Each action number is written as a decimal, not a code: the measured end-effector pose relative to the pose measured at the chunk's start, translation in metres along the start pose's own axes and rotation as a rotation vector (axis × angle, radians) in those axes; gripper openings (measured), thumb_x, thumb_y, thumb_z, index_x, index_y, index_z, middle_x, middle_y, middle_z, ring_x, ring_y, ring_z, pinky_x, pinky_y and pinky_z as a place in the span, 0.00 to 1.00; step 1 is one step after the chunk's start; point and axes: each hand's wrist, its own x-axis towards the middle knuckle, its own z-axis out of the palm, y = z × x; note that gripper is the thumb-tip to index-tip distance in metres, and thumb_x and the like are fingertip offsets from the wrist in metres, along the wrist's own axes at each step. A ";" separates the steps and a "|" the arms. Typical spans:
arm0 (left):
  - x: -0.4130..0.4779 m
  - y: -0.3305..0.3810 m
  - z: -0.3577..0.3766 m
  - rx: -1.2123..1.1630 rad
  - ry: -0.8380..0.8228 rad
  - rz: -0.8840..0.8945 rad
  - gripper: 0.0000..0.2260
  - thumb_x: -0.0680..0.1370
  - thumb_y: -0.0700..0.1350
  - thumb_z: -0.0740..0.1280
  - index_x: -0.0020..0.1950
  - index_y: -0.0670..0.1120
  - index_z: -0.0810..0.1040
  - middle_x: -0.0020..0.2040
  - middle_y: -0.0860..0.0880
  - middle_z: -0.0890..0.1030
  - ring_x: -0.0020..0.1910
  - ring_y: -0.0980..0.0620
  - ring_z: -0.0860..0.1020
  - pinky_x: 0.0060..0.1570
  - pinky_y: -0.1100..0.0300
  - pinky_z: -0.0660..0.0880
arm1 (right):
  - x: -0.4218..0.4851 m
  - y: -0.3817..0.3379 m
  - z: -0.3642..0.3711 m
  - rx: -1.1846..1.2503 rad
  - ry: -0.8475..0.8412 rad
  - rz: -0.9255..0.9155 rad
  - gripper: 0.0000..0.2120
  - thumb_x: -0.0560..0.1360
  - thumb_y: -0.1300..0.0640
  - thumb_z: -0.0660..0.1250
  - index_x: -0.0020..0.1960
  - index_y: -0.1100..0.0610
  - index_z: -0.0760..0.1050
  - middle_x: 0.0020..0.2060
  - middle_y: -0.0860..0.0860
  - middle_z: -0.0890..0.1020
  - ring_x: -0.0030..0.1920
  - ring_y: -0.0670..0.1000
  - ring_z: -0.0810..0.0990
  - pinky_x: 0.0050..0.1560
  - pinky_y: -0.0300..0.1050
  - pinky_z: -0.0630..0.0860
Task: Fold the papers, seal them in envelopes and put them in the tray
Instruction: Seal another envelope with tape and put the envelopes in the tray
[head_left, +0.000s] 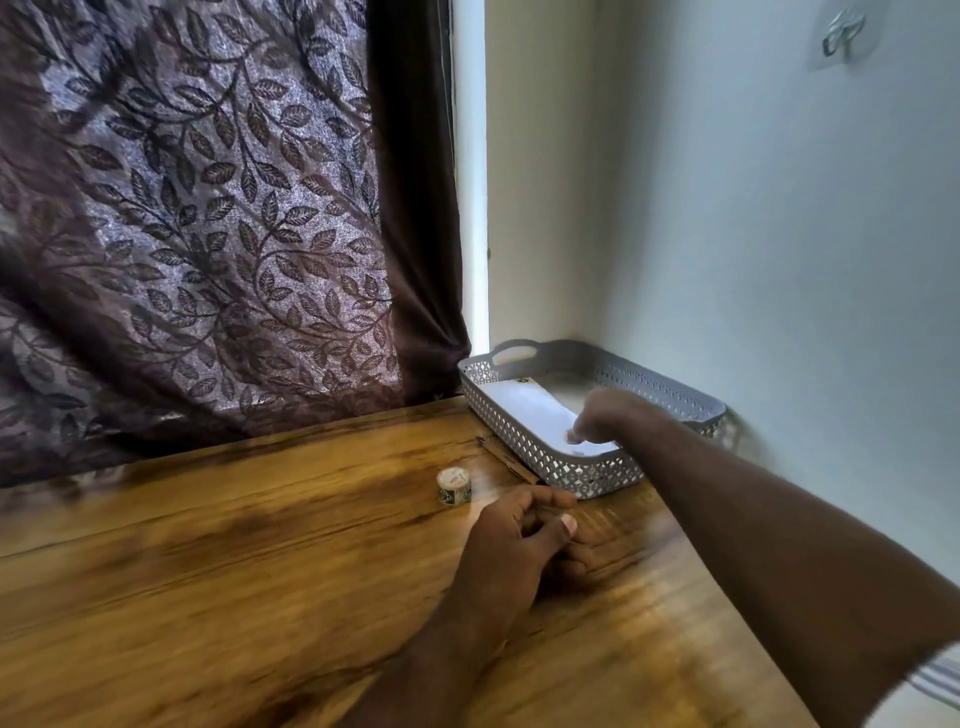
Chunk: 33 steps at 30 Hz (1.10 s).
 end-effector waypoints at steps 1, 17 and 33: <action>0.000 0.001 0.000 0.000 0.009 0.006 0.08 0.80 0.35 0.66 0.57 0.42 0.79 0.45 0.38 0.85 0.40 0.44 0.84 0.39 0.57 0.82 | -0.002 0.000 -0.001 0.004 0.029 -0.013 0.28 0.73 0.45 0.74 0.66 0.60 0.76 0.65 0.57 0.79 0.60 0.58 0.78 0.59 0.52 0.75; 0.004 0.013 -0.060 1.135 0.631 0.337 0.25 0.73 0.46 0.70 0.70 0.48 0.71 0.65 0.46 0.78 0.64 0.43 0.72 0.61 0.47 0.71 | -0.150 -0.049 0.055 0.332 0.562 -0.710 0.09 0.75 0.56 0.60 0.52 0.56 0.76 0.50 0.55 0.79 0.44 0.61 0.81 0.41 0.54 0.79; 0.035 -0.014 -0.077 1.399 0.303 0.090 0.24 0.82 0.58 0.56 0.77 0.63 0.56 0.75 0.54 0.68 0.70 0.46 0.66 0.64 0.43 0.66 | -0.119 -0.077 0.081 -0.113 0.462 -0.437 0.18 0.82 0.64 0.53 0.70 0.64 0.68 0.65 0.62 0.74 0.54 0.60 0.84 0.48 0.52 0.81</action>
